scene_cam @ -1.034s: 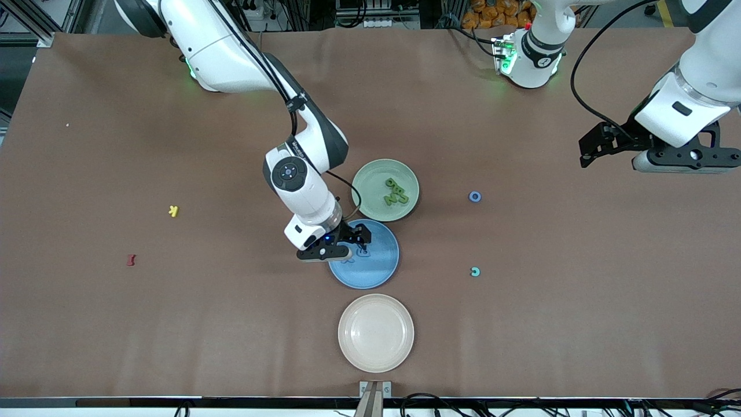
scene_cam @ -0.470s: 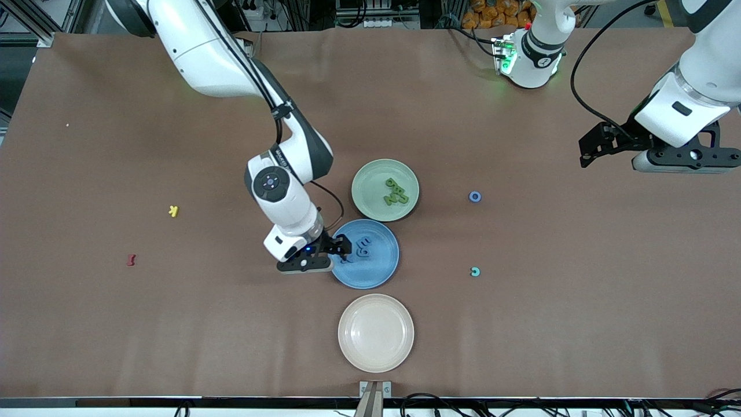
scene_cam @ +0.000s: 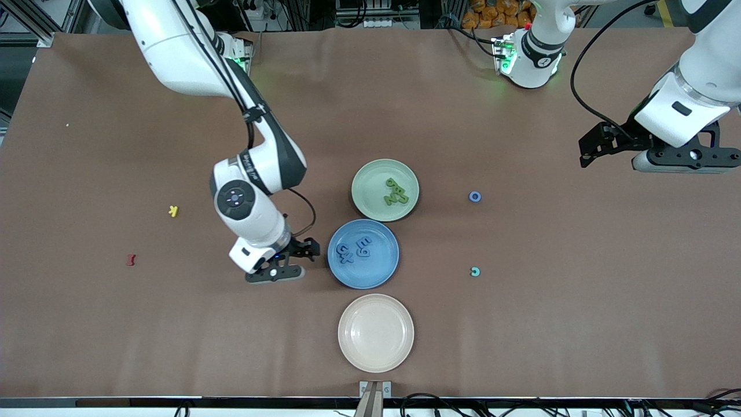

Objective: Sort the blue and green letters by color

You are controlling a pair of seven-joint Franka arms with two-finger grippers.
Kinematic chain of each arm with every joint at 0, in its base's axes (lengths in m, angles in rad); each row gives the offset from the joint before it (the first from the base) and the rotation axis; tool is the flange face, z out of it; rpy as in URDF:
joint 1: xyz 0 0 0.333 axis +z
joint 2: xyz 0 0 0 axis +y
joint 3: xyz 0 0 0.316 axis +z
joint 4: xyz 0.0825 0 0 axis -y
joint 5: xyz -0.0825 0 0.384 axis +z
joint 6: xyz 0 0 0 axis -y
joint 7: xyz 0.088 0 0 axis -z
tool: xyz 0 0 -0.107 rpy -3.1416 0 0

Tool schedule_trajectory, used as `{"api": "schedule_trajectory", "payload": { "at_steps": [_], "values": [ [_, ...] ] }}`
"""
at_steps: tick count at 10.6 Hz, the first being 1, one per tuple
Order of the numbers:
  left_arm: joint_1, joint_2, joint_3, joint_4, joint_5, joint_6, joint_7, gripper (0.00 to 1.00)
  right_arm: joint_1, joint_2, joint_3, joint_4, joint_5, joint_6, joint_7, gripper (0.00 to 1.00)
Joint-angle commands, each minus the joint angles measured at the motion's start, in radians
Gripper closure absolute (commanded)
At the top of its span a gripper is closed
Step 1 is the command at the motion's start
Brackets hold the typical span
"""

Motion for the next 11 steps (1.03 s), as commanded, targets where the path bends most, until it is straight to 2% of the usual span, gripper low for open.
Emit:
{"api": "schedule_trajectory", "payload": {
  "at_steps": [1,7,11],
  "values": [
    [0.002,0.0,-0.003,0.011,0.02,-0.015,0.006,0.0,-0.042,-0.094,-0.001,-0.015,-0.012,-0.142,-0.112,0.0],
    [0.003,0.001,-0.003,0.011,0.02,-0.015,0.006,0.0,-0.177,-0.249,-0.009,-0.072,-0.02,-0.223,-0.221,0.0],
    [0.003,0.001,-0.003,0.011,0.018,-0.015,0.006,0.0,-0.215,-0.315,-0.053,-0.07,-0.028,-0.283,-0.276,0.0]
  ]
}}
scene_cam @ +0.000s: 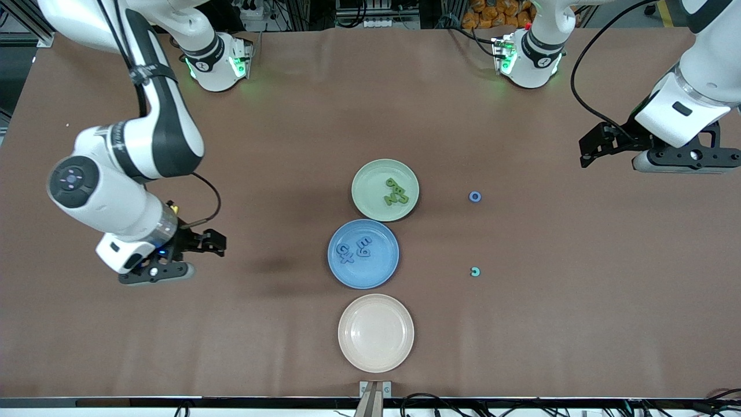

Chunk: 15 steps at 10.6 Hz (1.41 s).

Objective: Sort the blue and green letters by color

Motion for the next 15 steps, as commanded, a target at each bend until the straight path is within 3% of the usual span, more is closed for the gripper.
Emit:
{"api": "schedule_trajectory", "payload": {
  "at_steps": [1,3,7,11,15],
  "values": [
    [0.003,0.001,-0.004,0.011,0.018,-0.015,0.006,0.0,-0.034,-0.089,-0.026,-0.046,-0.018,-0.067,-0.083,0.0],
    [0.004,0.001,-0.003,0.011,0.014,-0.015,0.009,0.0,-0.052,-0.127,-0.054,-0.045,-0.018,-0.128,-0.091,0.0],
    [0.004,0.001,0.001,0.014,0.012,-0.015,0.011,0.0,-0.109,-0.213,-0.057,-0.027,-0.106,-0.22,-0.089,0.0],
    [0.004,0.0,0.001,0.014,0.01,-0.013,0.006,0.0,-0.156,-0.287,-0.057,-0.011,-0.123,-0.257,-0.082,0.0],
    [0.004,0.0,0.001,0.014,0.009,-0.013,0.006,0.0,-0.18,-0.312,-0.056,0.099,-0.228,-0.387,-0.079,0.0]
  ]
}}
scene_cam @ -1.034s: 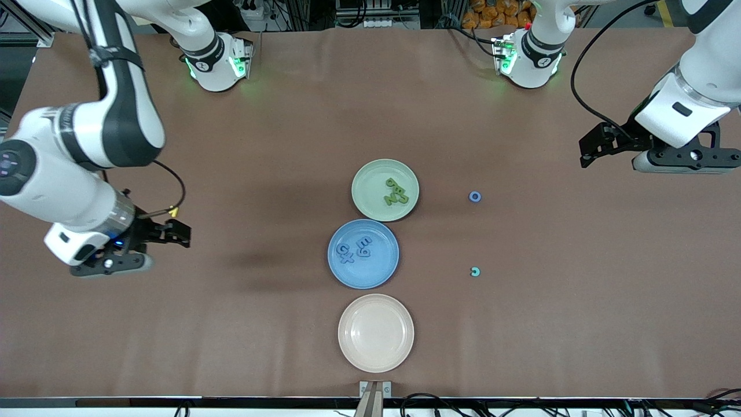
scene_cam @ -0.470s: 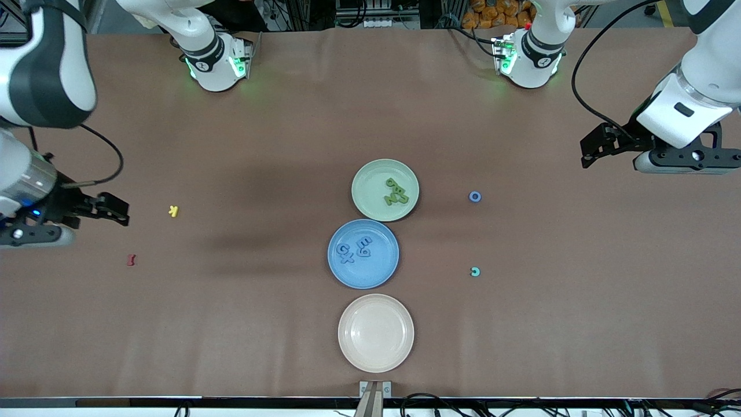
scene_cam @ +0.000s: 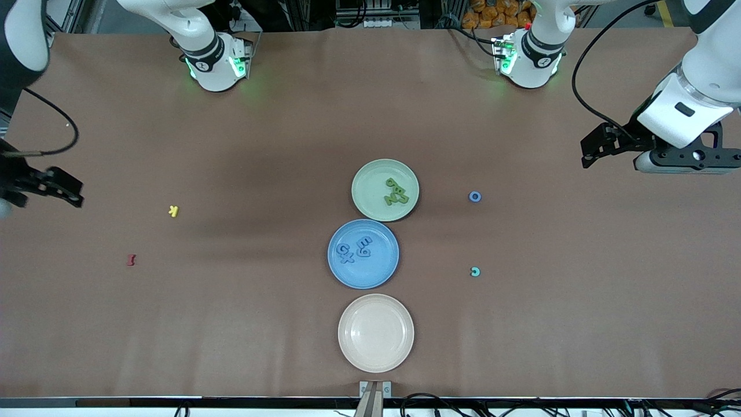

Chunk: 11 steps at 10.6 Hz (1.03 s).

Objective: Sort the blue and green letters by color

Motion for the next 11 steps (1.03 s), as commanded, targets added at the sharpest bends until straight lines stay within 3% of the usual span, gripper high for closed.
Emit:
{"api": "schedule_trajectory", "payload": {
  "at_steps": [1,11],
  "values": [
    [0.002,-0.002,-0.001,0.012,0.009,-0.013,0.006,0.0,-0.025,-0.013,0.015,0.107,-0.055,-0.121,0.005,0.0],
    [0.002,-0.006,-0.009,0.01,0.021,0.004,0.021,0.0,-0.12,-0.056,0.049,0.115,0.016,-0.235,0.005,0.0]
  ]
}}
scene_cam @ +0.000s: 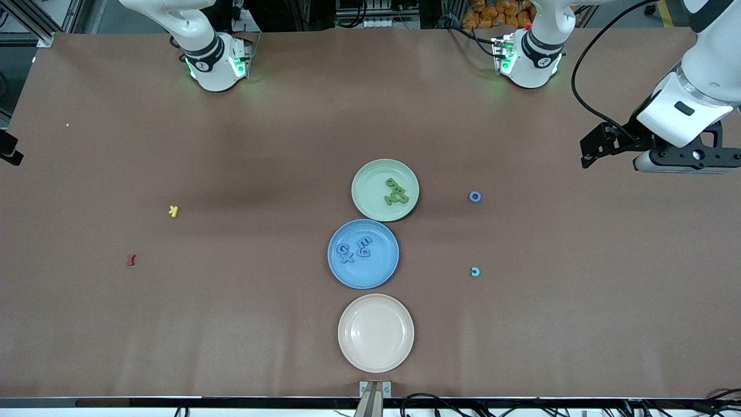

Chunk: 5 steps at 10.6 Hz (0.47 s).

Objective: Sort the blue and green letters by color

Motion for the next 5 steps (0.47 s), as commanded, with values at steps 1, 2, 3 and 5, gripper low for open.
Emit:
{"api": "schedule_trajectory", "payload": {
  "at_steps": [1,2,3,5],
  "values": [
    [0.002,-0.006,-0.005,0.008,0.021,0.0,0.021,0.0,-0.022,-0.006,0.027,-0.008,0.023,-0.031,0.004,0.0],
    [0.002,-0.006,-0.005,0.008,0.021,0.0,0.021,0.0,-0.025,-0.005,0.042,-0.008,0.023,-0.039,0.004,0.0],
    [0.002,-0.006,-0.005,0.008,0.021,0.0,0.021,0.0,-0.034,0.0,0.062,-0.008,0.023,-0.039,0.004,0.0],
    [0.002,-0.006,-0.005,0.007,0.021,0.0,0.021,0.0,-0.038,0.001,0.084,-0.011,0.023,-0.04,0.007,0.0]
  ]
}}
